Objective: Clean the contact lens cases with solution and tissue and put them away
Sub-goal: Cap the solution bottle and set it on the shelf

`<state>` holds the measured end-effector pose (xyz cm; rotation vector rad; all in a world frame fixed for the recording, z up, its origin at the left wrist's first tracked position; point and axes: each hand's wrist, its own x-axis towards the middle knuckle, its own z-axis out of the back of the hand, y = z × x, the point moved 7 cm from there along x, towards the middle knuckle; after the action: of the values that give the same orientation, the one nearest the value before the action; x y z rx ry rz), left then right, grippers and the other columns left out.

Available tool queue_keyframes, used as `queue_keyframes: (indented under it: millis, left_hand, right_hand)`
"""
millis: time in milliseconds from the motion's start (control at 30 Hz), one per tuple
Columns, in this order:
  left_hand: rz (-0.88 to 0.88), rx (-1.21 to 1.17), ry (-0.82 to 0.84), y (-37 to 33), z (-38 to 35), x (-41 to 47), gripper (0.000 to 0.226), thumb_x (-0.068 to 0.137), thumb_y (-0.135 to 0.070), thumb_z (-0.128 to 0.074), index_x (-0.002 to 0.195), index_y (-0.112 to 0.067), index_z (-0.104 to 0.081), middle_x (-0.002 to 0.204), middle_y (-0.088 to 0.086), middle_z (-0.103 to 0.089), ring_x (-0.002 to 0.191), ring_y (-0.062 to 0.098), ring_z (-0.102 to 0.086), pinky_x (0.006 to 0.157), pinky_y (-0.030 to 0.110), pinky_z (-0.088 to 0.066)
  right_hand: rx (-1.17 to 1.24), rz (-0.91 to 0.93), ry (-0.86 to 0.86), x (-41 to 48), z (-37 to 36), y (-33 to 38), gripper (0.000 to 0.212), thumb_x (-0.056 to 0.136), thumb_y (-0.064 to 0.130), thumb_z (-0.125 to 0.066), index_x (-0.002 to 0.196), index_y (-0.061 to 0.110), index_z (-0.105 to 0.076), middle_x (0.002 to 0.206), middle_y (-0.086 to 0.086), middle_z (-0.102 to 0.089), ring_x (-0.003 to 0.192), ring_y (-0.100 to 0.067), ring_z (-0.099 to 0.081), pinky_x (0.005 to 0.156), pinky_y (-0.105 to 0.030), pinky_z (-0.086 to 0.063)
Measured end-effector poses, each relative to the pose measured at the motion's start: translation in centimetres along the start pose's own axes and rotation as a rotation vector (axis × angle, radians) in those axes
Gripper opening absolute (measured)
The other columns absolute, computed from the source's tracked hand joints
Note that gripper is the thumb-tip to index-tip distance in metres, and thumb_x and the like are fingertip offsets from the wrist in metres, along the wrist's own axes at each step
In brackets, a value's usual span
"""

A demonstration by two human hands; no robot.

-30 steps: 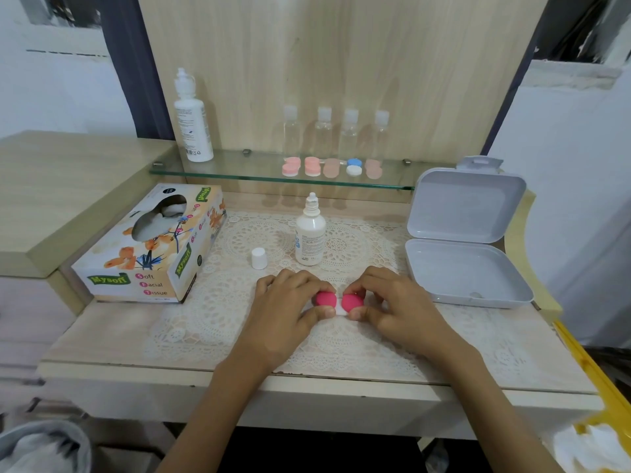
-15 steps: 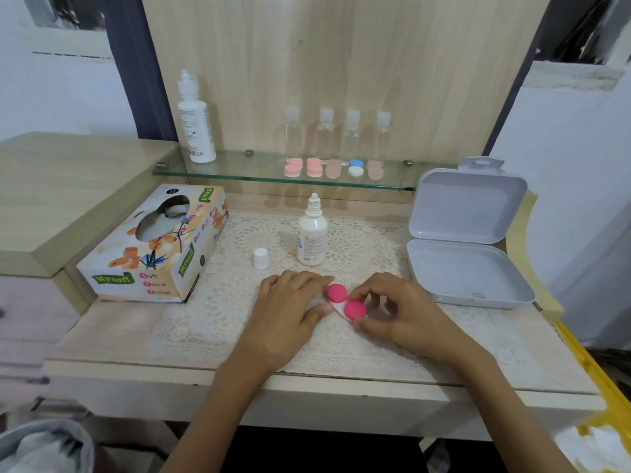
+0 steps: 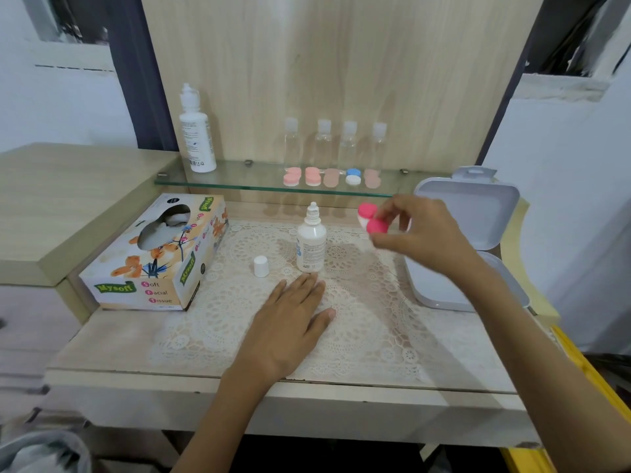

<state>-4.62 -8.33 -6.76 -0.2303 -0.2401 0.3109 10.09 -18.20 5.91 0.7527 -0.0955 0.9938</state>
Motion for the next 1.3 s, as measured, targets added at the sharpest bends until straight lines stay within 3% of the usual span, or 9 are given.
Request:
queue_keyframes:
  millis: [67, 200, 300, 500, 667, 833, 1033, 1167, 1300]
  left_hand:
    - [-0.003, -0.005, -0.009, 0.0, 0.0, 0.1, 0.087, 0.076, -0.064, 0.010, 0.150, -0.024, -0.012, 0.157, -0.009, -0.003, 0.140, -0.003, 0.007, 0.113, 0.021, 0.012]
    - [-0.004, -0.036, -0.013, -0.1, 0.1, 0.0, 0.082, 0.080, -0.064, 0.004, 0.150, -0.023, -0.013, 0.157, -0.009, -0.003, 0.133, -0.008, 0.011, 0.111, 0.018, 0.014]
    - [0.000, -0.032, -0.005, 0.0, 0.2, -0.2, 0.067, 0.093, -0.060, -0.008, 0.150, -0.024, -0.012, 0.157, -0.010, -0.002, 0.134, -0.009, 0.011, 0.112, 0.018, 0.014]
    - [-0.002, -0.054, -0.014, 0.0, 0.3, -0.1, 0.057, 0.098, -0.050, -0.020, 0.150, -0.026, -0.011, 0.156, -0.012, -0.001, 0.138, -0.007, 0.009, 0.114, 0.020, 0.012]
    - [0.003, -0.050, -0.015, 0.1, 0.2, 0.0, 0.057, 0.098, -0.050, -0.020, 0.149, -0.027, -0.012, 0.156, -0.013, -0.002, 0.139, -0.007, 0.009, 0.115, 0.021, 0.010]
    - [0.003, -0.051, -0.012, 0.1, 0.3, -0.1, 0.061, 0.096, -0.056, -0.015, 0.149, -0.027, -0.012, 0.156, -0.014, -0.002, 0.136, -0.009, 0.010, 0.114, 0.019, 0.012]
    - [0.000, -0.057, -0.032, 0.1, 0.3, 0.0, 0.080, 0.079, -0.064, 0.004, 0.149, -0.028, -0.014, 0.156, -0.014, -0.003, 0.135, -0.011, 0.011, 0.111, 0.017, 0.014]
    - [0.003, -0.073, -0.043, 0.2, 0.3, 0.0, 0.083, 0.078, -0.064, 0.005, 0.149, -0.028, -0.015, 0.156, -0.014, -0.005, 0.135, -0.011, 0.011, 0.111, 0.016, 0.014]
    - [-0.001, -0.076, -0.054, 0.1, 0.4, 0.0, 0.082, 0.078, -0.064, 0.004, 0.149, -0.028, -0.016, 0.156, -0.014, -0.006, 0.135, -0.011, 0.010, 0.109, 0.014, 0.016]
  right_hand:
    - [-0.018, -0.008, -0.031, 2.6, 1.5, -0.1, 0.019, 0.069, 0.024, -0.076, 0.086, 0.020, -0.067, 0.083, 0.012, -0.066, 0.065, -0.002, -0.050, 0.064, -0.028, -0.041]
    - [-0.180, -0.060, -0.132, 7.6, 4.2, -0.4, 0.022, 0.069, 0.024, -0.073, 0.088, 0.014, -0.069, 0.087, 0.002, -0.068, 0.083, -0.019, -0.061, 0.080, -0.034, -0.048]
    - [-0.365, -0.118, -0.142, 10.6, 4.9, -1.1, 0.025, 0.070, 0.028, -0.072, 0.088, 0.012, -0.068, 0.088, -0.003, -0.067, 0.088, -0.024, -0.057, 0.091, -0.038, -0.036]
    - [-0.616, -0.250, 0.015, 13.2, 3.9, -3.1, 0.023, 0.074, 0.026, -0.071, 0.086, 0.010, -0.059, 0.070, -0.003, -0.054, 0.079, -0.028, -0.053, 0.098, -0.040, -0.024]
    - [-0.720, -0.301, 0.162, 13.5, 2.6, -3.9, 0.023, 0.079, 0.024, -0.069, 0.078, 0.013, -0.049, 0.068, 0.000, -0.052, 0.080, -0.025, -0.051, 0.105, -0.044, -0.018]
    - [-0.759, -0.321, 0.252, 13.7, 1.9, -4.3, 0.027, 0.080, 0.023, -0.069, 0.068, 0.013, -0.047, 0.059, 0.000, -0.053, 0.062, -0.015, -0.045, 0.103, -0.044, -0.020]
    - [-0.706, -0.345, 0.295, 14.0, 1.5, -4.6, 0.029, 0.080, 0.027, -0.073, 0.068, 0.013, -0.051, 0.059, 0.001, -0.055, 0.063, -0.015, -0.045, 0.101, -0.043, -0.022]
    - [-0.721, -0.349, 0.300, 13.8, 1.5, -4.3, 0.028, 0.077, 0.026, -0.074, 0.068, 0.012, -0.051, 0.061, 0.000, -0.054, 0.064, -0.016, -0.044, 0.101, -0.044, -0.022]
    - [-0.694, -0.289, 0.106, 13.7, 2.4, -3.6, 0.025, 0.071, 0.018, -0.073, 0.091, 0.009, -0.061, 0.083, -0.004, -0.060, 0.082, -0.025, -0.052, 0.097, -0.042, -0.024]
